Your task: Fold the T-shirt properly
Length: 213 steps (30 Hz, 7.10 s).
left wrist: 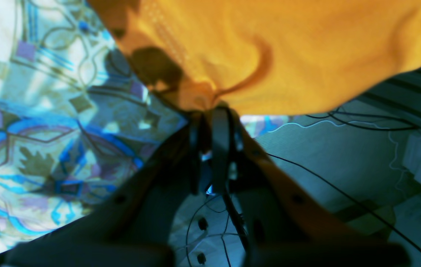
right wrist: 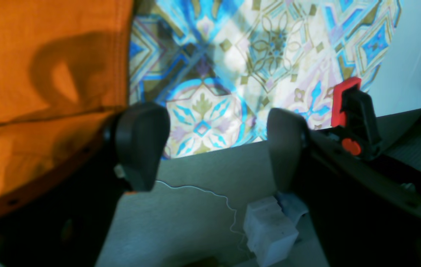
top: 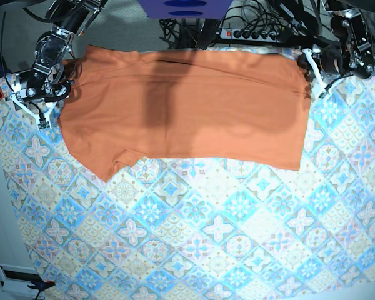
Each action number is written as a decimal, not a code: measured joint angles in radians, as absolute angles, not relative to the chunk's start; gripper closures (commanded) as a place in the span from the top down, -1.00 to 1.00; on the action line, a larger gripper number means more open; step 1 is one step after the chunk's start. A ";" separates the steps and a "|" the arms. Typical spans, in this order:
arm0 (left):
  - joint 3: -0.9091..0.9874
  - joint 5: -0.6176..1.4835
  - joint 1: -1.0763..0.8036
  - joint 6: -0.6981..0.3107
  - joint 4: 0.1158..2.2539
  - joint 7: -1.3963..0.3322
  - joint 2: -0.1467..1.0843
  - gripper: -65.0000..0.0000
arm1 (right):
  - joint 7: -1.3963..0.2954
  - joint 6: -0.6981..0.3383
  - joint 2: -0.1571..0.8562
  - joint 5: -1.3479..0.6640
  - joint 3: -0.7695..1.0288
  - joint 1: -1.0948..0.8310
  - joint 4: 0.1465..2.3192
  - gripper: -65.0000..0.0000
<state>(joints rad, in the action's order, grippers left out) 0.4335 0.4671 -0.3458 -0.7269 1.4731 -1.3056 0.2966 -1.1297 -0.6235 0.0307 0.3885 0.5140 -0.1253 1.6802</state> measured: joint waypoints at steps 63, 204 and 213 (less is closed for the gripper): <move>0.567 0.419 -0.521 -0.695 1.745 -1.066 0.222 -1.00 | -1.129 -0.624 0.032 0.389 0.514 -0.147 1.681 0.33; 0.567 0.418 -0.419 -0.696 1.747 -0.983 0.211 -1.00 | -1.059 -0.624 0.037 0.393 0.556 -0.194 1.674 0.33; 0.567 0.418 -0.421 -0.696 1.747 -0.983 0.211 -1.00 | -1.059 -0.624 0.037 0.393 0.556 -0.191 1.676 0.33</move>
